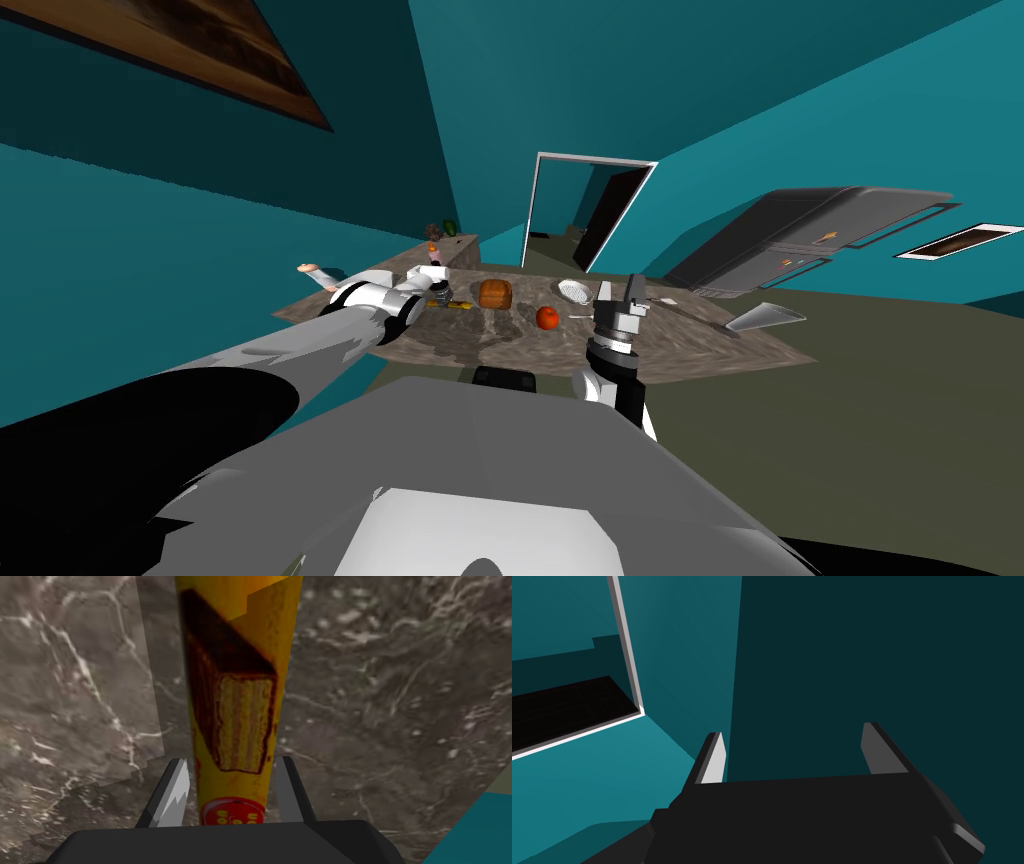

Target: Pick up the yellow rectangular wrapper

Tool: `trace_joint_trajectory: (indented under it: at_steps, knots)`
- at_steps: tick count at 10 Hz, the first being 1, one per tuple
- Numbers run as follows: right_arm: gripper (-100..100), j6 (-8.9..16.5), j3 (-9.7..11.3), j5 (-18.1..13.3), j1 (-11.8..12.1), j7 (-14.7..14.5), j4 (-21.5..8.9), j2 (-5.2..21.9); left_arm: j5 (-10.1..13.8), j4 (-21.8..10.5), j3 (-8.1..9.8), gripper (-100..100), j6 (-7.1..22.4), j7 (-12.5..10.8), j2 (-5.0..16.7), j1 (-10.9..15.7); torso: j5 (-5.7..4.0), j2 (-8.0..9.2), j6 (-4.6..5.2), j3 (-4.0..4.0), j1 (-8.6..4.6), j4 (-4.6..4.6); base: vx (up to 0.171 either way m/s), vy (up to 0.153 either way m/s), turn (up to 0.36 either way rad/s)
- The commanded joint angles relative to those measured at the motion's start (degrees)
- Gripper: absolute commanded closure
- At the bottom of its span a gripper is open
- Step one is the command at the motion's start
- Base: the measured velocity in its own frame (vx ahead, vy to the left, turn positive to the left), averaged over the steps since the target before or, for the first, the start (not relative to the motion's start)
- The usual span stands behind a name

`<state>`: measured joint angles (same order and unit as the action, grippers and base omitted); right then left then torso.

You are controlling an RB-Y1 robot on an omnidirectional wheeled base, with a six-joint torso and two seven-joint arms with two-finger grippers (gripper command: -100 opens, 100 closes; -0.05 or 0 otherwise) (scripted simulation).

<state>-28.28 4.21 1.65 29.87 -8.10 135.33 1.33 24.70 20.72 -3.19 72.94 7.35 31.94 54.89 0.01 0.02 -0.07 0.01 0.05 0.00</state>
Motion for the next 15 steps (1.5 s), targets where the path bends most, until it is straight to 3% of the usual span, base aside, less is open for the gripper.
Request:
trace_joint_trajectory:
  at_steps: [1, 2, 3, 5, 6, 10, 11, 13, 14, 15]
  knots:
    - [0, 0.0, 0.0, 0.0, 0.0, 0.0, 0.0, 0.0, 0.0, 0.0, 0.0, 100, 0.0, 0.0, 0.0, 0.0, 0.0, 0.0, 0.0, 0.0, 0.0, 0.0, 0.0, 0.0, 0.0]
    - [0, 0.0, 0.0, 0.0, 0.0, 0.0, 0.0, 0.0, 0.0, 0.0, 0.0, 0, 0.0, 0.0, 0.0, 0.0, 0.0, 0.0, 0.0, 0.0, 0.0, 0.0, 0.0, 0.0, 0.0]
    - [0, 0.0, 0.0, 0.0, 0.0, 0.0, 0.0, 0.0, -2.7, 0.9, 2.81, 100, 0.9, 0.2, -0.2, -0.1, 0.0, 0.0, 0.0, 0.0, 0.0, 0.0, -0.011, -0.002, -0.027]
    - [0, 0.0, 0.0, 0.0, 0.0, 0.0, 0.0, 0.0, -6.0, 0.9, 6.15, 100, 1.7, 0.9, -0.6, 0.4, -0.03, 0.09, 0.02, 0.06, -0.03, 0.04, -0.024, 0.001, -0.036]
    - [0, 0.0, 0.0, 0.0, 0.0, 0.0, 0.0, 0.0, -6.4, 0.9, 6.74, 100, 1.7, 0.9, -0.6, 0.4, -0.03, 0.12, 0.02, 0.08, -0.03, 0.05, -0.017, 0.001, -0.008]
    - [0, 0.0, 0.0, 0.0, 0.0, 0.0, 0.0, 0.0, -13.5, 0.8, 13.99, 100, 3.2, 2.3, -1.2, 1.4, -0.05, 0.12, 0.01, 0.09, -0.05, 0.07, -0.016, 0.0, -0.023]
    - [0, 0.0, 0.0, 0.0, 0.0, 0.0, 0.0, 0.0, -13.7, 0.8, 14.59, 100, 3.2, 2.3, -1.2, 1.4, -0.05, 0.13, 0.02, 0.09, -0.06, 0.06, -0.013, -0.002, -0.01]
    - [0, 0.0, 0.0, 0.0, 0.0, 0.0, 0.0, 0.0, -17.3, 0.8, 18.35, 100, 4.0, 2.9, -1.5, 1.9, -0.05, 0.11, 0.0, 0.09, -0.06, 0.07, -0.013, 0.0, -0.021]
    - [0, 0.0, 0.0, 0.0, 0.0, 0.0, 0.0, 0.0, -16.2, 1.6, 17.23, 100, 4.1, 2.6, -1.5, 1.4, -0.06, 0.12, 0.0, 0.1, -0.06, 0.07, -0.007, 0.001, -0.004]
    - [0, 0.0, 0.0, 0.0, 0.0, 0.0, 0.0, 0.0, -16.4, 1.6, 17.44, 0, 4.2, 2.7, -1.5, 1.4, -0.05, 0.11, 0.0, 0.09, -0.05, 0.07, 0.0, 0.0, 0.0]
